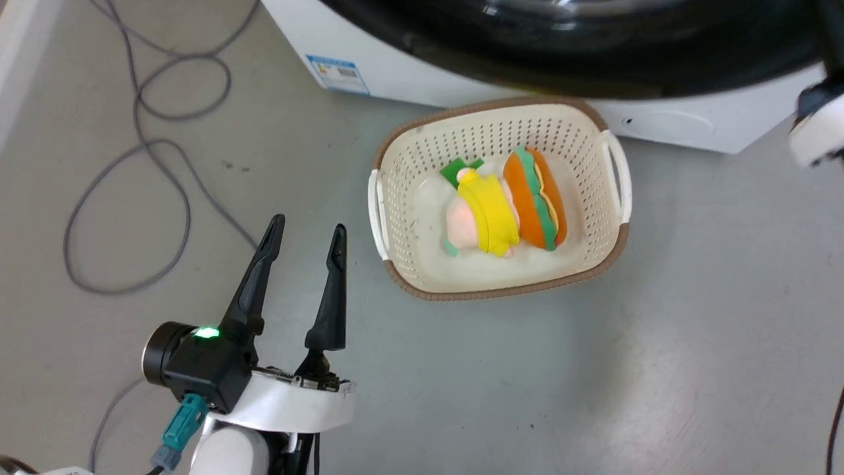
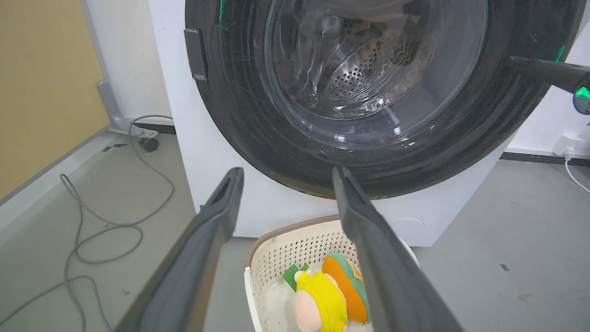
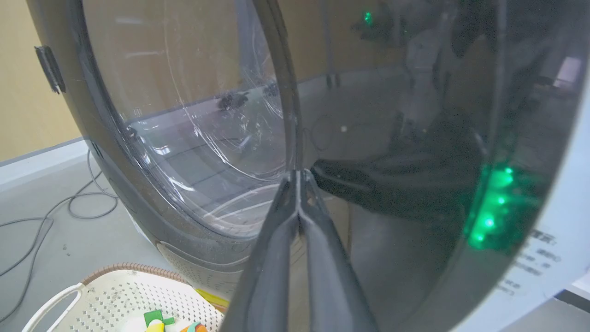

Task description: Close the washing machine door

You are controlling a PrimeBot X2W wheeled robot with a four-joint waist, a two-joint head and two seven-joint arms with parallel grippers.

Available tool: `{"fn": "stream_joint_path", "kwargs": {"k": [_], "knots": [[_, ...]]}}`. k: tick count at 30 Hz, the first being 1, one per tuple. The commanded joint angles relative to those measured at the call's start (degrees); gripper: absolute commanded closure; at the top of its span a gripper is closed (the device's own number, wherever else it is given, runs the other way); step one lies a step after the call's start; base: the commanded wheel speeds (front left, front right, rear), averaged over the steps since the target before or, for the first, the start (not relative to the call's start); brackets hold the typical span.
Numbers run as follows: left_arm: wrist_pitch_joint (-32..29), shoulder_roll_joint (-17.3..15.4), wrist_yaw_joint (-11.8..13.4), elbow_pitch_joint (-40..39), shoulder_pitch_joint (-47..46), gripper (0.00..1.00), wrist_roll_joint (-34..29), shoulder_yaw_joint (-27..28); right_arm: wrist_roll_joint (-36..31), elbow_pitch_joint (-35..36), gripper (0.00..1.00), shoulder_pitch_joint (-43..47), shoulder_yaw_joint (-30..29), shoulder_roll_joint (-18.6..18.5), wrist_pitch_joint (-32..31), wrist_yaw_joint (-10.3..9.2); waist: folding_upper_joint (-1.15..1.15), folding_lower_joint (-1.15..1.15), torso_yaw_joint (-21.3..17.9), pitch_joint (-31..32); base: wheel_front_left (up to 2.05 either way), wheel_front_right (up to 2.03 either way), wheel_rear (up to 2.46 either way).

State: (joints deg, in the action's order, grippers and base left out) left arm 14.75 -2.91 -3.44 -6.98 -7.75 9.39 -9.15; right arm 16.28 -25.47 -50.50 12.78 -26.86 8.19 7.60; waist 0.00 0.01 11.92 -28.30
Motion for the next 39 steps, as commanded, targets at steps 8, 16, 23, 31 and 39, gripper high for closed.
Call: {"fn": "stream_joint_path", "kwargs": {"k": [8,16,23,31,39], "knots": [[0.2,0.0,1.1,-0.1,-2.0,0.00,1.1,-1.1,-0.6,-5.6,1.00,-6.2,-5.3,1.5,-1.8,-0.11,0.00,-0.01,1.1,-2.2,0.00,0.00,0.00],[0.2,0.0,1.9,0.5,-2.0,0.00,1.2,-1.1,-1.8,-8.1,1.00,-6.6,-5.9,2.5,-0.7,-0.11,0.00,-0.01,0.6,-0.9,0.00,0.00,0.00],[0.2,0.0,2.4,2.6,-0.4,0.00,1.4,0.4,-2.2,-9.6,1.00,-1.0,-4.3,4.4,3.4,-0.11,0.00,-0.01,-1.7,5.7,0.00,0.00,0.00],[0.2,0.0,3.3,5.4,3.3,0.00,0.8,2.6,-1.9,-5.9,1.00,11.9,-5.6,7.3,6.2,-0.11,0.00,-0.01,-5.9,15.5,0.00,0.00,0.00],[0.2,0.0,3.2,7.1,6.5,0.00,1.6,4.4,-4.2,5.4,1.00,28.6,-11.9,12.2,6.7,-0.11,0.00,-0.01,-9.3,21.2,0.00,0.00,0.00]]}}
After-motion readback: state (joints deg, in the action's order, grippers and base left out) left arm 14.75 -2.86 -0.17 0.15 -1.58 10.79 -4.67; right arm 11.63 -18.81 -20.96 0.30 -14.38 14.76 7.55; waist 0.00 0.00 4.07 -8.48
